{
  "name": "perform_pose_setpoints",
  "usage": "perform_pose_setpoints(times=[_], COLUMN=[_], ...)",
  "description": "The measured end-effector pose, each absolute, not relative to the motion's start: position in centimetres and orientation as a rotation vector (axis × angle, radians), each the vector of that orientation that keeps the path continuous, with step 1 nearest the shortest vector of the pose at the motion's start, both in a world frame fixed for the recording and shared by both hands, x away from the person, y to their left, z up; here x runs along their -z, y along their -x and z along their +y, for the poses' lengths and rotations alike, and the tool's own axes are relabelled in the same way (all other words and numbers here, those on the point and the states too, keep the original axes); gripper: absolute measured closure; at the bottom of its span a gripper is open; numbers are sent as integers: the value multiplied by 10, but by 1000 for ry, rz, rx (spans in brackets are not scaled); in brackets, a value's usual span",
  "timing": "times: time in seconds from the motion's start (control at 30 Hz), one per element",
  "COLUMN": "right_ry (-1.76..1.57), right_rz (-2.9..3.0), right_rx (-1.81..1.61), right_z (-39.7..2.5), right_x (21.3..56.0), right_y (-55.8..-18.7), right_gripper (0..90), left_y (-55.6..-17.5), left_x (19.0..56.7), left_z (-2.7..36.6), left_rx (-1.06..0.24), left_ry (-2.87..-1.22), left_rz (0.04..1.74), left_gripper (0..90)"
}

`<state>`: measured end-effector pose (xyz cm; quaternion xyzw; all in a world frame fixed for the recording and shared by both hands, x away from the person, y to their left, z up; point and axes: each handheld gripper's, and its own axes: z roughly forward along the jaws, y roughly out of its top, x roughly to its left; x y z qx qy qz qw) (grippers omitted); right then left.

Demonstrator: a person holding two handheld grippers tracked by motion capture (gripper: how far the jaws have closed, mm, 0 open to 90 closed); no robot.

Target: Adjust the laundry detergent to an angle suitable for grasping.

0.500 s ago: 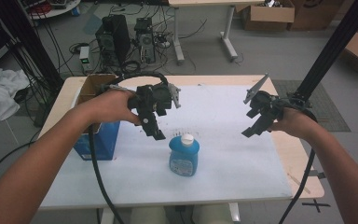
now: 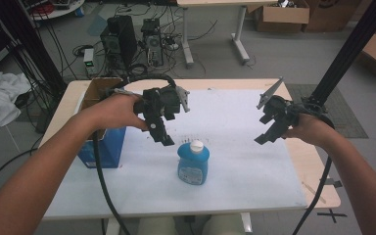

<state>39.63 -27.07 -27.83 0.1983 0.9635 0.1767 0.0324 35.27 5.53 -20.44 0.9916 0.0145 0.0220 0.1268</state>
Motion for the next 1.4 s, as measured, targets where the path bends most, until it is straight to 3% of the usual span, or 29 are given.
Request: perform_pose_setpoints(times=[0.7,1.4], right_ry=[-599,-612], right_rz=[2953,2927], right_rx=[-549,-723], right_z=[-263,-227], right_x=[271,272], right_y=[-390,-331], right_gripper=[167,163], left_y=[-347,-350], left_x=[200,203], left_z=[61,60], left_rx=[-97,-92], left_ry=[-2877,-2880], left_rz=[38,20], left_gripper=[201,201])
